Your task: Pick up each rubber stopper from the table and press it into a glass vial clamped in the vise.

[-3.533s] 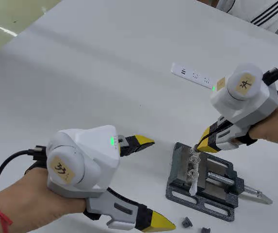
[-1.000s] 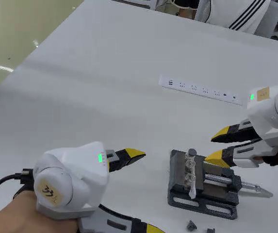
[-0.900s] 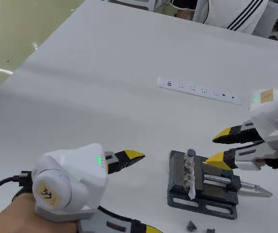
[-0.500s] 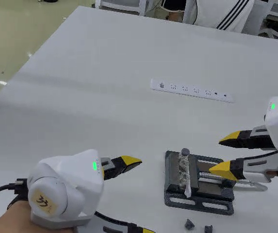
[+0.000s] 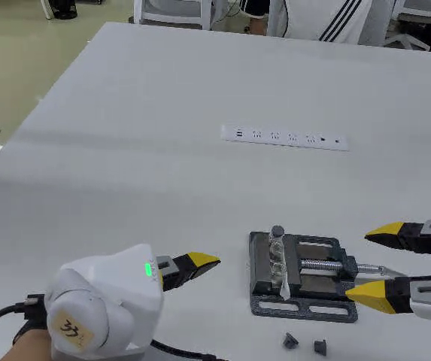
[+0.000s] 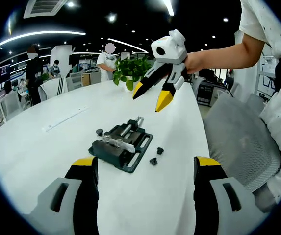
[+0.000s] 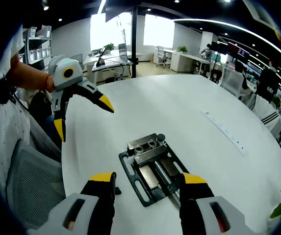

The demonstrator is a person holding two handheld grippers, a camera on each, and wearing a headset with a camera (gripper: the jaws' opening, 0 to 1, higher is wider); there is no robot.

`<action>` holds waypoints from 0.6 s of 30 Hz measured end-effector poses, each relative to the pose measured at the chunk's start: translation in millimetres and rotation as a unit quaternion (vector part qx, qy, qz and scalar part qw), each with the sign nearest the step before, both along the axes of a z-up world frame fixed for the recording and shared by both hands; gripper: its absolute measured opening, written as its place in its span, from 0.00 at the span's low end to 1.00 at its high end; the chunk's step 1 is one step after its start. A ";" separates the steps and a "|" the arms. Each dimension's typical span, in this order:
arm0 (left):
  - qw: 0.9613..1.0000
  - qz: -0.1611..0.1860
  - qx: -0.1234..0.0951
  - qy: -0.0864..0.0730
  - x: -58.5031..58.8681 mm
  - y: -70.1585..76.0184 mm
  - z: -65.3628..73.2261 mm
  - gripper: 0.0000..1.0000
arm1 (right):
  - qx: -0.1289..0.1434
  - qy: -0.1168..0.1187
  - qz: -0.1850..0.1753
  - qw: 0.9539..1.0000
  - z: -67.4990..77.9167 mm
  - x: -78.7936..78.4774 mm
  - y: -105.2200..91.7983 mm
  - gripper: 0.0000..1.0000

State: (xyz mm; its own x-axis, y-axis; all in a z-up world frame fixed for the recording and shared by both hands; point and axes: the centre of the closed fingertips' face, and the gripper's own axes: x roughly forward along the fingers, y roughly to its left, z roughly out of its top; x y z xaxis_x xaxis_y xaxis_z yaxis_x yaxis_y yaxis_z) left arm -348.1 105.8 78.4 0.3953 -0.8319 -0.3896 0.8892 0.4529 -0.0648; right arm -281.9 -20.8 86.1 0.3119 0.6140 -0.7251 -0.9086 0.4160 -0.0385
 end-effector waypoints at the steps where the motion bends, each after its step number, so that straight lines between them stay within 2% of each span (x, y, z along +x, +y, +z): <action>1: 1.000 0.001 0.001 0.002 -0.3 -1.5 -1.1 0.78 | 0.003 0.000 -0.002 1.000 -0.2 -2.0 -3.9 0.49; 6: 1.000 0.007 0.003 0.006 -2.2 -6.7 -3.2 0.75 | 0.016 0.001 -0.004 1.000 -0.9 -12.2 -11.3 0.55; 10: 1.000 0.014 0.009 0.014 -4.2 -9.8 -8.8 0.72 | 0.026 0.001 -0.001 1.000 -3.3 -23.3 -16.3 0.59; 13: 0.999 0.023 0.019 0.021 -5.2 -12.9 -14.7 0.69 | 0.029 0.006 -0.003 1.000 -7.5 -30.7 -21.0 0.61; 15: 0.999 0.026 0.017 0.022 -5.0 -16.2 -18.5 0.66 | 0.030 0.007 -0.006 1.000 -10.3 -35.0 -25.2 0.61; 18: 0.999 0.033 0.023 0.037 -6.4 -21.6 -23.4 0.61 | 0.033 0.011 -0.010 0.999 -13.2 -40.7 -30.7 0.62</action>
State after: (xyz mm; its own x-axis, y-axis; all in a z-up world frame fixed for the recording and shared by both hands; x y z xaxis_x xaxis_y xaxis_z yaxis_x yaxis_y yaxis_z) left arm -354.5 84.2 55.1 0.4184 -0.7856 -0.4558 0.8506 0.5149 -0.1065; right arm -322.5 -51.5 72.9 0.3088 0.6550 -0.6896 -0.9005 0.4348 0.0097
